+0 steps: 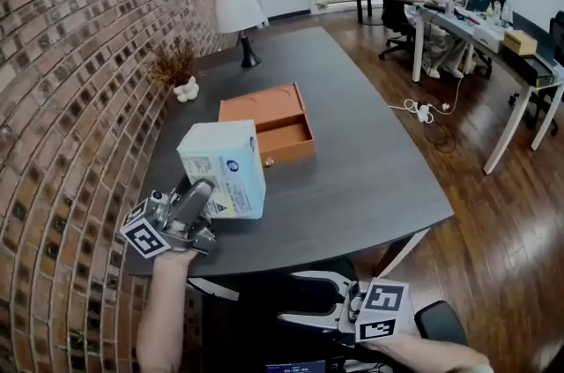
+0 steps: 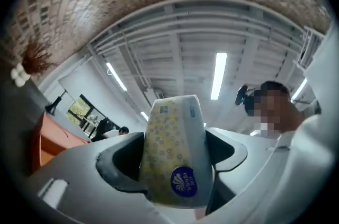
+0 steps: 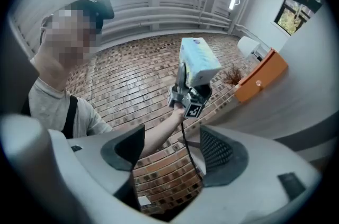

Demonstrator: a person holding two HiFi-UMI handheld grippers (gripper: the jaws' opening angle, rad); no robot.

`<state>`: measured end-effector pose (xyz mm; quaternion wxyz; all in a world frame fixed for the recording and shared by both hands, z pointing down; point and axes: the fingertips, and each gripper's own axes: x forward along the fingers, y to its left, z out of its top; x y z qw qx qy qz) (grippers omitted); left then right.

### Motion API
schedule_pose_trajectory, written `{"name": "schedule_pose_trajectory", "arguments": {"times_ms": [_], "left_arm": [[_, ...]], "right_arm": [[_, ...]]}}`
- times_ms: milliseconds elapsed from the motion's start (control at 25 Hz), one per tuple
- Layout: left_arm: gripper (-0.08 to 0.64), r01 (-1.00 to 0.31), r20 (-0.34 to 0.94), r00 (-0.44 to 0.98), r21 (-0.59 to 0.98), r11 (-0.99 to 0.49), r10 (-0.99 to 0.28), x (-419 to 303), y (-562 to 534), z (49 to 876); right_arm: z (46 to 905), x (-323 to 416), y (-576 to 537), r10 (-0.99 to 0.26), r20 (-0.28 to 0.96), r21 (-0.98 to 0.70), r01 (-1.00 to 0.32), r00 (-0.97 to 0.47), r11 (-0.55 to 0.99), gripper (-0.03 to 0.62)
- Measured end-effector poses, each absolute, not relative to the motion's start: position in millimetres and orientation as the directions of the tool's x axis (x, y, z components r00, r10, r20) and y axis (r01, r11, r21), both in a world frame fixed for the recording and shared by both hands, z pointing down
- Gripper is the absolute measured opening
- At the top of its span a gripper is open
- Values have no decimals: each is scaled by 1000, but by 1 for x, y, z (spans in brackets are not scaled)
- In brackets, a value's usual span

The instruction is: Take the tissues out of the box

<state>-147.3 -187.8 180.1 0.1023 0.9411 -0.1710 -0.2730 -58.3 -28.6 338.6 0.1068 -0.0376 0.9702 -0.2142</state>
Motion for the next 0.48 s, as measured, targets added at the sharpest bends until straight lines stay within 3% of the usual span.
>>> {"name": "schedule_pose_trajectory", "arguments": {"times_ms": [120,240,480], "left_arm": [[357,-151,-625,681,391,-908,-382,-156,-130,203],[356,-117,-680,609,432,-894,-408,-164,-91,223],[356,-45,-782,500,405,-913,-372,-178,-44,234]], "right_arm": [[338,-61,-26,-110,-186,-407,-25,-976,913,325],[337,-64,-23,-101,-179,-395,-22,-979,918,325],[335,-73,-11,-69,-165,-355,-6,-984,935,325]]}}
